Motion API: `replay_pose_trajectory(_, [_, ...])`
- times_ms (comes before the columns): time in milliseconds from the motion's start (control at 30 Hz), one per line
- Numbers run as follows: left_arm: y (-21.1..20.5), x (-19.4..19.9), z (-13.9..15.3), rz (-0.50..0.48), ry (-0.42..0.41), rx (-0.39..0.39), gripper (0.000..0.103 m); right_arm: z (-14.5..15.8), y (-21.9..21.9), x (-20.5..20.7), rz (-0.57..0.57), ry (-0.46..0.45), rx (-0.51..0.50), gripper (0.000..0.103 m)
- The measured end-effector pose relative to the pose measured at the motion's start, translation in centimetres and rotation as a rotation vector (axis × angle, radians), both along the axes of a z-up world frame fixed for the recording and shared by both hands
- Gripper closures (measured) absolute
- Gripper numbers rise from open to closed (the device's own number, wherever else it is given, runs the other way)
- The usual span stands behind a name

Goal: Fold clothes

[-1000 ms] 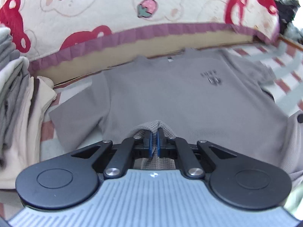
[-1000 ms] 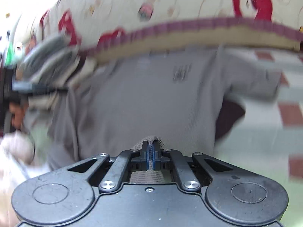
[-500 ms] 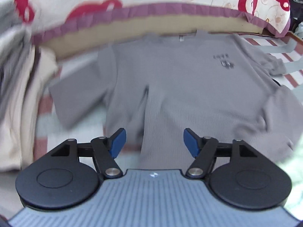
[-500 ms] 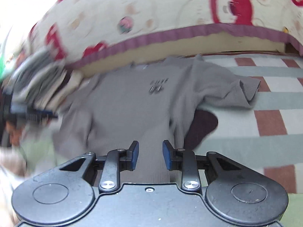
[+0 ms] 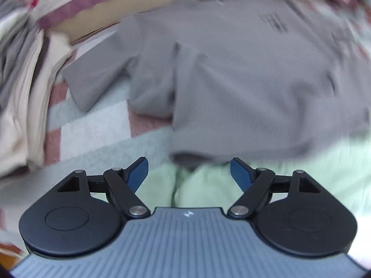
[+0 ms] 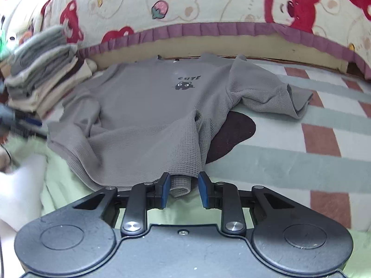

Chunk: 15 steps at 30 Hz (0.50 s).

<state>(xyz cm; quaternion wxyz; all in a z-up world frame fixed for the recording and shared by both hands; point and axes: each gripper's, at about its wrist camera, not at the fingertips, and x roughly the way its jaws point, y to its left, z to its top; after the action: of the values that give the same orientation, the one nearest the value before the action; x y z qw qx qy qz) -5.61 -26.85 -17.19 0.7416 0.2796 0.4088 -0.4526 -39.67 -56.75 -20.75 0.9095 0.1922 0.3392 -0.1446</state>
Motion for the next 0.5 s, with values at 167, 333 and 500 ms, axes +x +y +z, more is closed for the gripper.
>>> replay_pose_trajectory(167, [0.4, 2.7, -1.1, 0.131, 0.174, -0.082, 0.059, 1.0, -0.8, -0.6, 0.007, -0.107, 0.126, 0.080])
replay_pose_trajectory(333, [0.8, 1.6, -1.1, 0.097, 0.122, -0.116, 0.065, 0.4, -0.3, 0.4, 0.023, 0.061, -0.022, 0.083])
replay_pose_trajectory(500, [-0.1, 1.3, -1.0, 0.052, 0.078, -0.115, 0.065, -0.7, -0.8, 0.7, -0.016, 0.065, 0.013, 0.080])
